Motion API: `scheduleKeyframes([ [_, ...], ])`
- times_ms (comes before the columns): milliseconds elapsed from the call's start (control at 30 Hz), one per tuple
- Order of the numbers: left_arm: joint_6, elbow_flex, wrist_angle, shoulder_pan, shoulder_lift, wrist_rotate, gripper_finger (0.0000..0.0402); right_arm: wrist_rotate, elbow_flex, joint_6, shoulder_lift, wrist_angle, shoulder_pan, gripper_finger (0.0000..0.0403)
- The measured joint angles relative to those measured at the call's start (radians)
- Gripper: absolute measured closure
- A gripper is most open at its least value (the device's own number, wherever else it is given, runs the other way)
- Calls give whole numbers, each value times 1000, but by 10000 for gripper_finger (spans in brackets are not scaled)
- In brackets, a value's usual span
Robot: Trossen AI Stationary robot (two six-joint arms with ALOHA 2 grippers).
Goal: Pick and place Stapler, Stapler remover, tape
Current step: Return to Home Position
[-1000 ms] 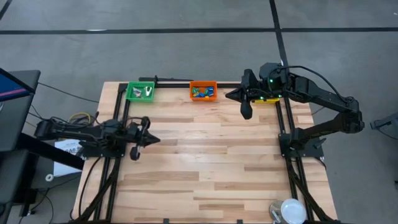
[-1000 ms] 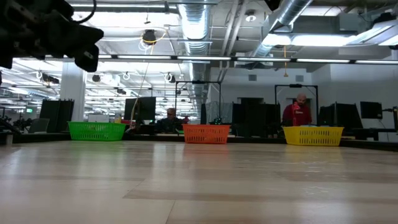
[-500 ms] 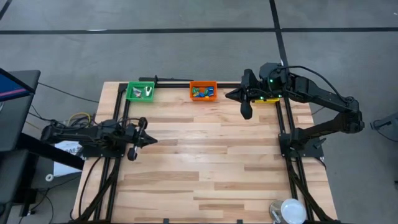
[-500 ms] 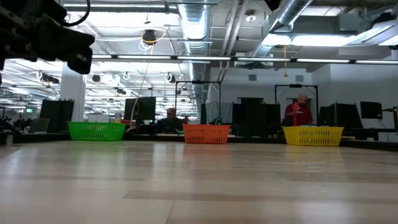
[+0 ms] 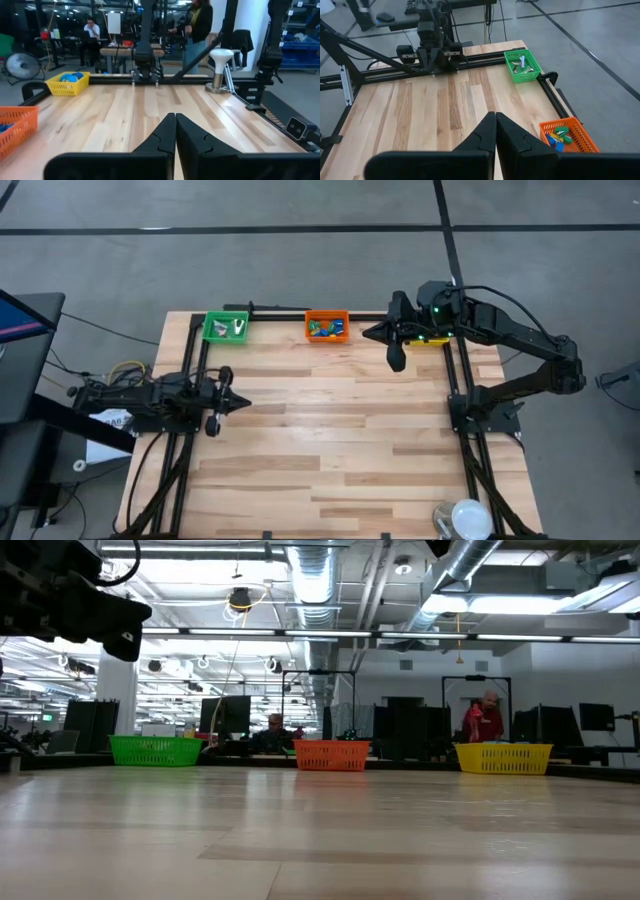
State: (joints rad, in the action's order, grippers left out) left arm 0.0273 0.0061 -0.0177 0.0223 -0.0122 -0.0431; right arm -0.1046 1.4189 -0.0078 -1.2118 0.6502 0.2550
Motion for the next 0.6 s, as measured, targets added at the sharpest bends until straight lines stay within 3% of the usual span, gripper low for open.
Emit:
scheduleKeyframes([
  [600, 11, 0, -7, 0, -142, 1, 394, 0, 0, 0, 0, 0, 0, 403],
])
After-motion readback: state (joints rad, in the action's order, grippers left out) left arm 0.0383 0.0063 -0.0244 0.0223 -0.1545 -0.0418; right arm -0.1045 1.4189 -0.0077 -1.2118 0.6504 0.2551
